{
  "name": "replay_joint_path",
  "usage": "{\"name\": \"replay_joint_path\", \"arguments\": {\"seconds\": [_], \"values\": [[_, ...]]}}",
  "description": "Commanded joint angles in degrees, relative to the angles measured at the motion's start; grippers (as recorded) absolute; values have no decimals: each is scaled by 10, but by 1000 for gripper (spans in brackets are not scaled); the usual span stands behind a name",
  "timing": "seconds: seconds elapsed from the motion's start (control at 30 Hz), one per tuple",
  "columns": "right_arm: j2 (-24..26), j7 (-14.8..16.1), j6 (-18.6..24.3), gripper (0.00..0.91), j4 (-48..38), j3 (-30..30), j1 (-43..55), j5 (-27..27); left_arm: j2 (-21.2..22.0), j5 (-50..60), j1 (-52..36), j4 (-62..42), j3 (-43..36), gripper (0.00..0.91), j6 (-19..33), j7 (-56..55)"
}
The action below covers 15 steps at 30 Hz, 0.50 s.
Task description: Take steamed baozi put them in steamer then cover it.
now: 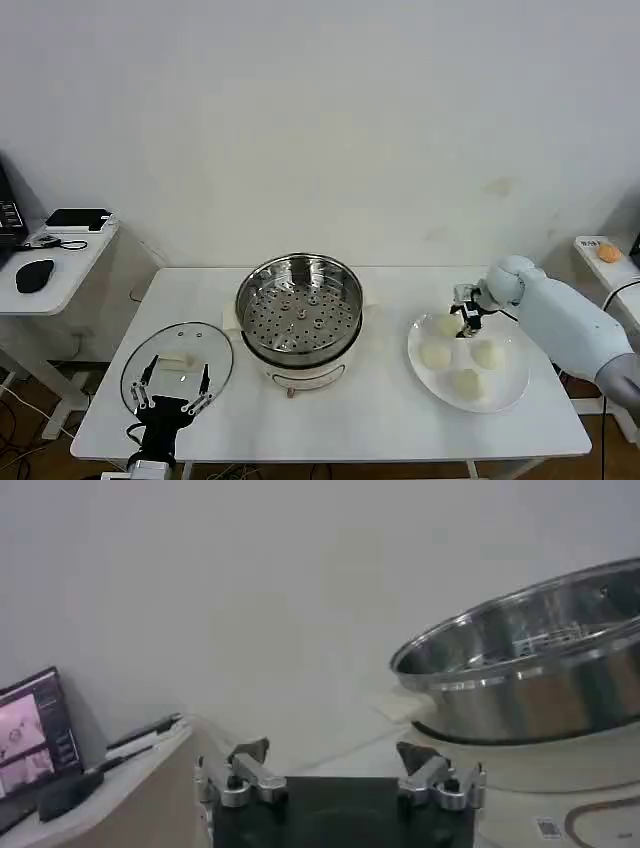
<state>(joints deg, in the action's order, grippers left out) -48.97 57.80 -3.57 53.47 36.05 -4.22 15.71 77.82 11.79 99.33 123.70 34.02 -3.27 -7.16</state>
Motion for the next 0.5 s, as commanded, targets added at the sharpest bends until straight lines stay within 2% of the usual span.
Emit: {"name": "replay_joint_path", "arguments": {"seconds": [0.03,0.3,0.5], "values": [[16,15,3,635,23,20,24,-16,-1,-1,0,0,0,907,0,0],[73,21,3,645,107,81,113,-83,-5,-2,-1,0,0,907,0,0],[81,23,-3,645,147,139,227,-139,-9,-5,-5,0,3,907,-1,1]]}}
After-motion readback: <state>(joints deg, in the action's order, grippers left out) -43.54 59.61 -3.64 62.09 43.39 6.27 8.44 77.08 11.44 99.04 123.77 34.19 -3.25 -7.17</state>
